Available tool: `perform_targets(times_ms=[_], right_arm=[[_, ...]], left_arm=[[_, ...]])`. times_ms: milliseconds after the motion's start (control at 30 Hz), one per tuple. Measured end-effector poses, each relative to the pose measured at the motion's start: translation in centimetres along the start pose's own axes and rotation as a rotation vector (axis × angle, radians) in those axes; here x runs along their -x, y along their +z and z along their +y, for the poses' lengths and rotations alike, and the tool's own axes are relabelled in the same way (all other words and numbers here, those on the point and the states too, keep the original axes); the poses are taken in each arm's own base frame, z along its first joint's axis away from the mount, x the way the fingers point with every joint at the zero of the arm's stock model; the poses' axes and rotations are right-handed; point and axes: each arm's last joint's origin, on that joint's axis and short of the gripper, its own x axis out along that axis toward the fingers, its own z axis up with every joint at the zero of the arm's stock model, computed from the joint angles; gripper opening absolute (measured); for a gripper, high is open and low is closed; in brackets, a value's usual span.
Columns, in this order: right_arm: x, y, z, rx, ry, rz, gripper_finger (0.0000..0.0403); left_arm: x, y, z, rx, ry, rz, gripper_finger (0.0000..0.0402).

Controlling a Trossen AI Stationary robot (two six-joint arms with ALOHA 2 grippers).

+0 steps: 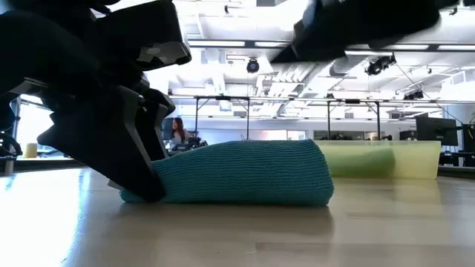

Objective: Roll microfiber towels into tight, uniform cylinder then place into a basket
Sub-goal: Roll the blue towel

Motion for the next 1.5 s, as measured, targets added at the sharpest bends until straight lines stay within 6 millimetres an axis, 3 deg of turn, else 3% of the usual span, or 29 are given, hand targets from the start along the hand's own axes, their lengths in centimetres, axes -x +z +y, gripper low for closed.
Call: perform_targets(times_ms=[167,400,567,800,1067,1267,1500], right_arm=[[-1.8,-0.3,-0.2,0.105,-0.071,-0.077,0.0177],[-4.6,-2.7,-1.2,-0.046,-0.039,-0.022,0.0204],[-5.9,-2.0,-0.8,-0.055,0.011,-0.036,0.0228],[-8.4,-2.7,-0.6,-0.024,-0.008,0.126,0.0232],[-8.6,-2.4,-0.3,-0.083,-0.018,0.180,0.0231],[-8.3,-0.5,1.0,-0.037,0.005,0.170,0.0231],[-7.9,0.7,1.2,0.004,-0.092,0.235,0.0231]], left_arm=[[0.0,0.1,-0.1,0.004,-0.005,-0.010,0.0135],[0.0,0.1,-0.1,0.006,-0.005,-0.011,0.0135],[0.0,0.1,0.0,0.006,-0.005,-0.012,0.0135],[-0.1,0.1,0.1,0.012,-0.003,-0.011,0.0135],[0.0,0.1,-0.1,0.014,-0.004,-0.012,0.0135],[0.0,0.0,-0.1,0.020,-0.003,-0.010,0.0135],[0.0,0.0,-0.1,0.020,-0.003,-0.011,0.0135]])
